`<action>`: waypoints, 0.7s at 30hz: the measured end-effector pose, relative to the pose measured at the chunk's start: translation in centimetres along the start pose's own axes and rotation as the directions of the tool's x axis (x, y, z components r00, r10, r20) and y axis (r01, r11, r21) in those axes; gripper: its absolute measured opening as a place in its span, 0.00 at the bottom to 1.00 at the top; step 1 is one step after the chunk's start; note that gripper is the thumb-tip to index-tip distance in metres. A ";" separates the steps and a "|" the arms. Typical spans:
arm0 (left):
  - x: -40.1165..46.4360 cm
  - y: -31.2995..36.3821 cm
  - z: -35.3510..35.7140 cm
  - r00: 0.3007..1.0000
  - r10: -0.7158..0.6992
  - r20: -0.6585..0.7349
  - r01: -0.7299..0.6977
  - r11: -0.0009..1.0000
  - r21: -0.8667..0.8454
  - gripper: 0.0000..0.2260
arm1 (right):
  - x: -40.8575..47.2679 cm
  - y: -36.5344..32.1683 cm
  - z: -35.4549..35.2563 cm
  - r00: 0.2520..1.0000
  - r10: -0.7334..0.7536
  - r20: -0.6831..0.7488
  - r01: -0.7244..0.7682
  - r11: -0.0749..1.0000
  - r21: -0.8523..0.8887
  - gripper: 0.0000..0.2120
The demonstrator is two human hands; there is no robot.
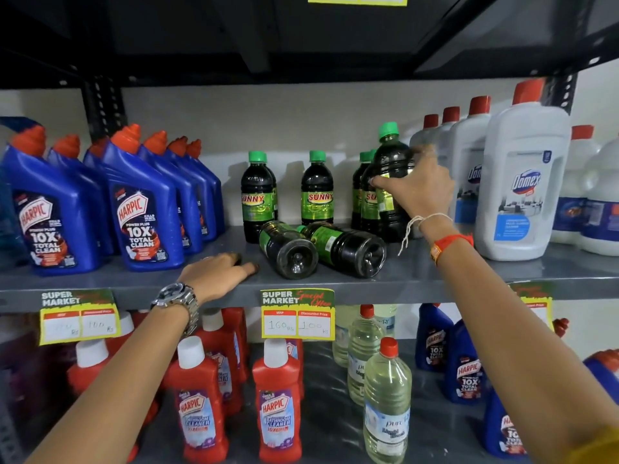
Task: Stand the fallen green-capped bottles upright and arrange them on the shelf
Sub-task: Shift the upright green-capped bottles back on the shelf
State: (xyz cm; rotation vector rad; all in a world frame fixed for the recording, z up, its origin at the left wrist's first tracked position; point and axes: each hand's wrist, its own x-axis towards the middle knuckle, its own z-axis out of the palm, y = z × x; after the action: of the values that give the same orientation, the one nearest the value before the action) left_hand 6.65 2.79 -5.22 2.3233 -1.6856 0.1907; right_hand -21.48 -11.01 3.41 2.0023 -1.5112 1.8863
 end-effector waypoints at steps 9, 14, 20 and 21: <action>-1.6 0.5 -0.4 0.991 0.132 0.004 -0.130 0.969 0.212 0.35 | -3.3 2.5 -0.4 0.997 0.072 -0.016 -0.067 0.977 0.201 0.40; -1.9 0.7 0.0 0.990 0.063 -0.126 -0.050 0.993 0.108 0.28 | -3.5 3.4 0.2 0.999 0.021 0.044 -0.033 0.952 0.305 0.37; -2.3 0.9 0.4 0.962 0.069 -0.263 -0.052 0.996 0.071 0.27 | -4.2 3.8 0.3 0.995 0.031 0.095 -0.033 0.999 0.021 0.50; -2.5 1.0 0.6 0.956 0.068 -0.286 -0.053 0.997 0.060 0.27 | -4.3 3.8 0.3 0.996 0.035 0.087 -0.037 0.999 0.015 0.50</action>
State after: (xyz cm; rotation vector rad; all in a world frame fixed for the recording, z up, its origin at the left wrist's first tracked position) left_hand 4.91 4.58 -6.26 2.1541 -1.6222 0.5632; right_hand -22.78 -10.59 -2.12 2.1050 -1.5672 1.8529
